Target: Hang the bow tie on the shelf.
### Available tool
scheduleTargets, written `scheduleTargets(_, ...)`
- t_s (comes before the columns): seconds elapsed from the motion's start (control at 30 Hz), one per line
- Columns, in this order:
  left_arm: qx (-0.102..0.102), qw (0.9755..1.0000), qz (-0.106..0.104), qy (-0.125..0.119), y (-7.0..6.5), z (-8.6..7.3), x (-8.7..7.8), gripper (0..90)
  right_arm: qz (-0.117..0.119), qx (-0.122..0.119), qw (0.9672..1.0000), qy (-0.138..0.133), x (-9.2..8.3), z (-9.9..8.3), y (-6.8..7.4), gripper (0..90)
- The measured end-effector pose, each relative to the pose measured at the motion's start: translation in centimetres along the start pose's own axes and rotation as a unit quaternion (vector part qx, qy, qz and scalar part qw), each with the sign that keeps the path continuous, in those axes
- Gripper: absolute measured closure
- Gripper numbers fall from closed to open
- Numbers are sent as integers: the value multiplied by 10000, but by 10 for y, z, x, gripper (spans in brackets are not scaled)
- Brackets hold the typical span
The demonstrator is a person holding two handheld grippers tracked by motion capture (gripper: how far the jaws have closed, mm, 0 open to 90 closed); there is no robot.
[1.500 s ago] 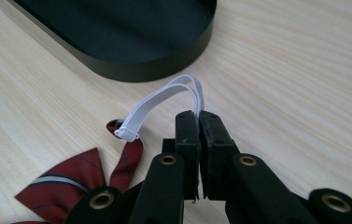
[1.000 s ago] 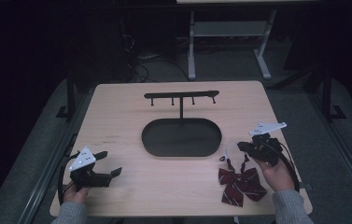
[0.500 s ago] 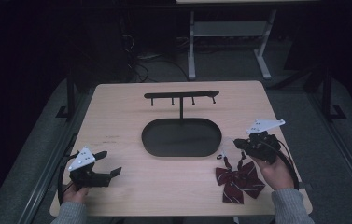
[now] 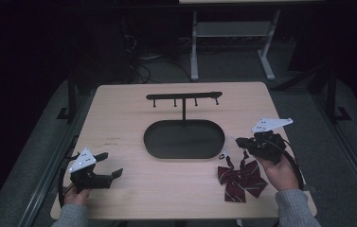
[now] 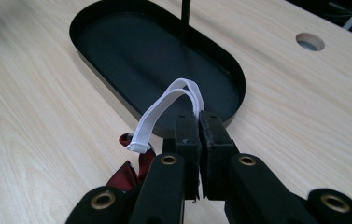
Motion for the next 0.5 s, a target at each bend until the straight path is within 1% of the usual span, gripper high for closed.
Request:
scheduleTargets(0.03,46,10000,4,-2,1,0,0,130,7,-13,10000,-5,-1,1,0,870)
scheduleTargets(0.13,8,10000,-1,-3,0,0,0,130,-12,-38,10000,-51,-3,4,1,869)
scheduleTargets(0.2,46,10000,-1,2,1,0,0,130,4,-61,9999,-109,-3,6,1,870)
scheduleTargets(0.3,34,10000,-5,-7,0,1,0,130,33,-62,9998,-211,-5,10,3,870)
scheduleTargets(0.33,54,10000,-6,-6,0,1,0,130,32,-88,9997,-234,-6,12,4,870)
scheduleTargets(0.4,15,10000,-23,-36,-1,1,0,130,26,-110,9995,-284,-7,15,6,869)
scheduleTargets(0.5,43,10000,-26,-20,-1,1,0,130,16,-168,9992,-355,-9,20,9,869)
Point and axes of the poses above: each handheld gripper's, and its own axes: x roughly forward along the jaws, z roughly out of its top, y roughly to its left, the point moved 4 cm from there along x, roughly forward along the jaws, and after that the axes turned 1 degree about -x, right-handed, at the moved point
